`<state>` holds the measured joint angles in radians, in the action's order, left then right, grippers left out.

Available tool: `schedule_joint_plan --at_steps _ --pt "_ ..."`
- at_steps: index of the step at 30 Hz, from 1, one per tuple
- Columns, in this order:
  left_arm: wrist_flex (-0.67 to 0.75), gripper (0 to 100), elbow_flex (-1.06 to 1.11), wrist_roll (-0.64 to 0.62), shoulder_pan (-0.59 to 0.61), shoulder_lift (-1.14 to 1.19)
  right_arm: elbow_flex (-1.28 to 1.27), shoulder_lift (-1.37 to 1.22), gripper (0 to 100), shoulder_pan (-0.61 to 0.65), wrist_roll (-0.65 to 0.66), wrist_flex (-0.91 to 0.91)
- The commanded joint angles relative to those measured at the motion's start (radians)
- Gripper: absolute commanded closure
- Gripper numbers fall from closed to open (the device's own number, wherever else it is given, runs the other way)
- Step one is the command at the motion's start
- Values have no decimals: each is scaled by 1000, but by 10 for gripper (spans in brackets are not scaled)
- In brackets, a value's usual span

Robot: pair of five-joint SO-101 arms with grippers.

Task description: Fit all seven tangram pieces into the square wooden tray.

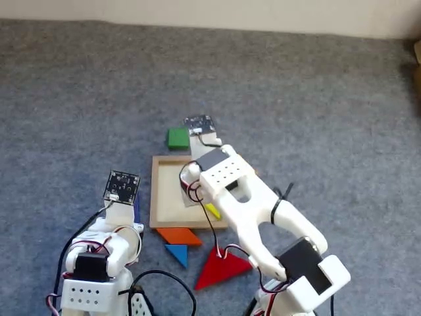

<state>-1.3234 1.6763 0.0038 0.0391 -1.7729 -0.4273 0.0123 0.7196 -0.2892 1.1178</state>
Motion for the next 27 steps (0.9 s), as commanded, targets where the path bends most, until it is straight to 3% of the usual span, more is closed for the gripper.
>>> schedule_joint_plan --at_steps 1,13,20,27 --pt "-3 995 21 5 -7 -41 88 16 642 -42 43 39" --pt "-3 995 21 5 -7 -41 90 15 706 -136 132 62" --pt "-3 995 21 5 -7 -41 127 -15 706 -282 400 -12" --pt "-3 995 21 5 -7 -41 131 -171 708 -298 505 -114"
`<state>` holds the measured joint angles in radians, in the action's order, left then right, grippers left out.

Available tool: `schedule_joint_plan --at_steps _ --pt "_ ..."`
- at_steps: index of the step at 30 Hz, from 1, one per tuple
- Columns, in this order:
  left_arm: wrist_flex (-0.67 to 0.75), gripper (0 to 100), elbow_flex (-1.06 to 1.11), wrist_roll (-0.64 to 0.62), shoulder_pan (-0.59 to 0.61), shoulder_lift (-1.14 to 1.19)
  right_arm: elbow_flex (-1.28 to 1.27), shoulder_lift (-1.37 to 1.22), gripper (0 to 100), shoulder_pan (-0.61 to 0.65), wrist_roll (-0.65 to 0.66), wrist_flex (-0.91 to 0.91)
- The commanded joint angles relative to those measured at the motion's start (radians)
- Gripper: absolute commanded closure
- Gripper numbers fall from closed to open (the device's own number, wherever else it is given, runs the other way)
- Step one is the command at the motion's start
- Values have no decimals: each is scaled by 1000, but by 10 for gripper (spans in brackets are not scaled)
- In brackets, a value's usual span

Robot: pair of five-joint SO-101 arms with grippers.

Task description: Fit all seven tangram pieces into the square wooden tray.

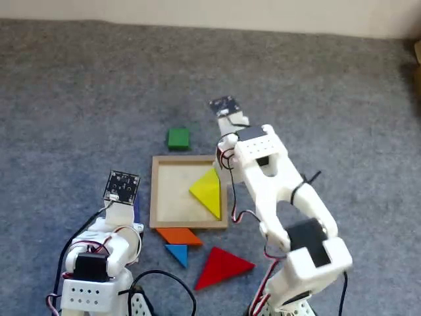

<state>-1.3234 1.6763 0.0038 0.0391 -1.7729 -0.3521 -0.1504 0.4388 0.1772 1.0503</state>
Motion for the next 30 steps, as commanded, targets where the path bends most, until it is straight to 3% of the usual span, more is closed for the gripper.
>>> schedule_joint_plan --at_steps 1,13,24,30 --pt "-3 995 21 5 -7 -41 58 -16 708 -24 49 -50" --pt "-3 995 21 5 -7 -41 140 -143 716 -71 57 -42" --pt "-3 995 21 5 -7 -41 136 -145 882 -91 61 -42" --pt "-3 995 21 5 -7 -41 142 -139 950 -94 164 24"
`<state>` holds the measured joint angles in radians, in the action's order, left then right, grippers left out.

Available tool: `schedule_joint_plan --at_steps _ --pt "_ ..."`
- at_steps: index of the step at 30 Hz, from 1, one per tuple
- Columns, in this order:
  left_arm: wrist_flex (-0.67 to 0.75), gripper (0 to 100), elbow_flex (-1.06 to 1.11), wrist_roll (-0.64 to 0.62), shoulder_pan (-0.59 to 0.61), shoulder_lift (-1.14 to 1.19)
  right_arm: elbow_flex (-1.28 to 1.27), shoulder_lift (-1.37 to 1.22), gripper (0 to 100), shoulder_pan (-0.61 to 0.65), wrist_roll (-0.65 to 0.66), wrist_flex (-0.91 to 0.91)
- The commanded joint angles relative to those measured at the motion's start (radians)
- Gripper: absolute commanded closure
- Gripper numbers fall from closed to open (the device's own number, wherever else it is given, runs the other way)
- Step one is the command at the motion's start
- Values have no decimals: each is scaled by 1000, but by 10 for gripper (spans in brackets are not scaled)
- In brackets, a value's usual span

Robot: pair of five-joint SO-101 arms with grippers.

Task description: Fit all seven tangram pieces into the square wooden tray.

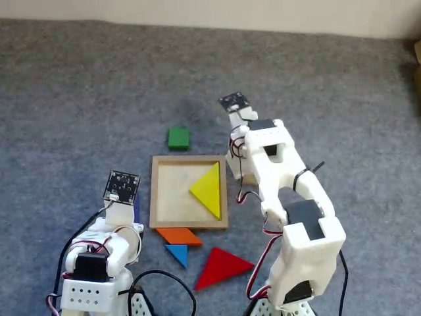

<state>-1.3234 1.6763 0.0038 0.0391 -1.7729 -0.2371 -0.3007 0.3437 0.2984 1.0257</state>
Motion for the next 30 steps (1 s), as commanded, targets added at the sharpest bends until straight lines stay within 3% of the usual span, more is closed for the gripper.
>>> schedule_joint_plan --at_steps 1,9,16,30 --pt "-3 995 21 5 -7 -41 38 16 950 4 46 65" --pt "-3 995 21 5 -7 -41 88 122 947 15 43 82" --pt "-3 995 21 5 -7 -41 85 147 754 22 44 216" --pt "-3 995 21 5 -7 -41 -84 145 753 31 127 105"
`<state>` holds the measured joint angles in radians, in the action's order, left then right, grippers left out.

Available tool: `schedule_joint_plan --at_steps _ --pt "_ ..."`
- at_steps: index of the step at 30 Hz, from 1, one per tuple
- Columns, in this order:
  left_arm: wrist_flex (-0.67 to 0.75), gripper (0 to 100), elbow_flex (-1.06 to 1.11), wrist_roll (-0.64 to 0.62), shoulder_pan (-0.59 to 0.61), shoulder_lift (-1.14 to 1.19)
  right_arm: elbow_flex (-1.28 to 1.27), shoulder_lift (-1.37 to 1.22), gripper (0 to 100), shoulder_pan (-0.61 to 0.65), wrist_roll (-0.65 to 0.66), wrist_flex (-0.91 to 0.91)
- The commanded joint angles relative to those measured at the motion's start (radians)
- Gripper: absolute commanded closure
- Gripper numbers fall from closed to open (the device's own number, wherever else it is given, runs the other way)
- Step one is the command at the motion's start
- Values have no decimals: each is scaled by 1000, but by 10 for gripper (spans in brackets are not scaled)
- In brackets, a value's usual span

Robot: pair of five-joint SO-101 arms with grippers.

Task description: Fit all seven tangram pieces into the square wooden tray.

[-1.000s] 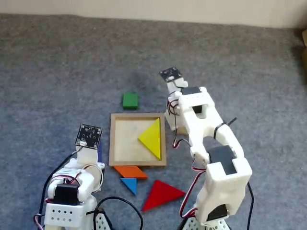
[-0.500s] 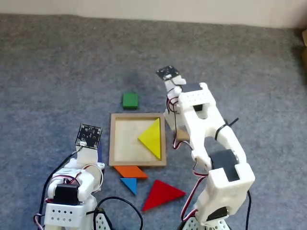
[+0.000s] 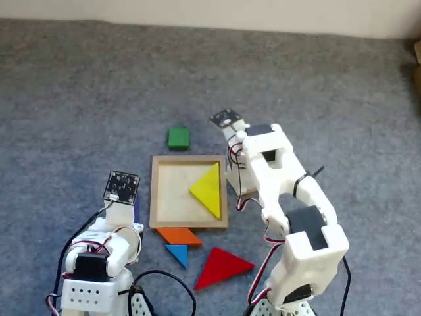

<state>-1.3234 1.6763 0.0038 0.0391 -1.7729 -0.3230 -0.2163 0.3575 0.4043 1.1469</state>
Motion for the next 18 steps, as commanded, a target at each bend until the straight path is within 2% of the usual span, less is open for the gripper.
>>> schedule_joint_plan --at_steps 1,9,14,18 --pt "-3 995 21 5 -7 -41 2 61 753 18 23 -15" --pt "-3 995 21 5 -7 -41 1 59 761 18 26 -10" --pt "-3 995 21 5 -7 -41 8 1 860 21 29 -16" --pt "-3 995 21 5 -7 -41 12 -59 910 21 104 -7"
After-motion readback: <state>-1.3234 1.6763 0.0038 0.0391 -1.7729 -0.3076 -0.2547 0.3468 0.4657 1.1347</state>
